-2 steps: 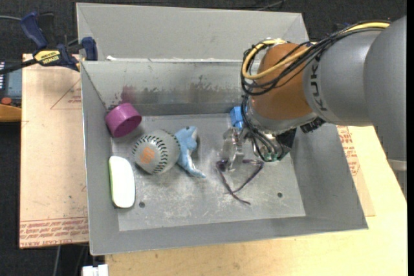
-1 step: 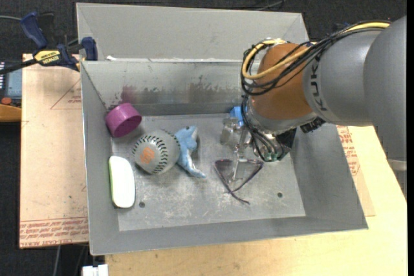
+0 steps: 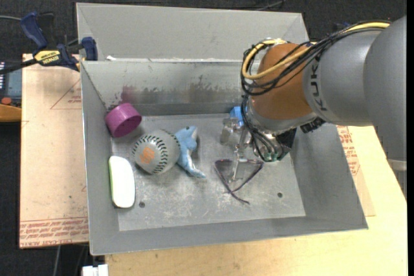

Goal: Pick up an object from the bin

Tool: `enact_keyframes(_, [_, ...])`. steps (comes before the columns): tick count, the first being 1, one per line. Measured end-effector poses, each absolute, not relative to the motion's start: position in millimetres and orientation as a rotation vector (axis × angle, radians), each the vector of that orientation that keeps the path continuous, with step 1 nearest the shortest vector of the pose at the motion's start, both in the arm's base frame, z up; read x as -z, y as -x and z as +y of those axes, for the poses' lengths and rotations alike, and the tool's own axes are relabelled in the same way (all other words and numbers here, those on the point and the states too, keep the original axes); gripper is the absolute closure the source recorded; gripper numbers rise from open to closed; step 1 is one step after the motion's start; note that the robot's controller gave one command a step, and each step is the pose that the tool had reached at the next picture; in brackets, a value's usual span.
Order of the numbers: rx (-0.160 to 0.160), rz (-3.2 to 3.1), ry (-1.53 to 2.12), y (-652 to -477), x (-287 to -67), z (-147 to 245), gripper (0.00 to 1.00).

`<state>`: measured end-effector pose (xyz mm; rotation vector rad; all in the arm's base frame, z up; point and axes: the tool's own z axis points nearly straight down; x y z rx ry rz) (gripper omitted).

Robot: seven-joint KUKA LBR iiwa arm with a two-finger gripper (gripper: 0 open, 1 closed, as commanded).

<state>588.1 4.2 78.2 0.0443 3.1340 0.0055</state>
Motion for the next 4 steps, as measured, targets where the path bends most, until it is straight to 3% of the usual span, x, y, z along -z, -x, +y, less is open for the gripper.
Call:
enact_keyframes(1, [-0.007,3.132,-0.044,-590.4,-70.4,2.0,0.00])
enact_keyframes(2, [-0.008,3.130,-0.069,-587.5,-72.4,3.1,1.00])
enact_keyframes(4, [-0.008,3.130,-0.069,-587.5,-72.4,3.1,1.00])
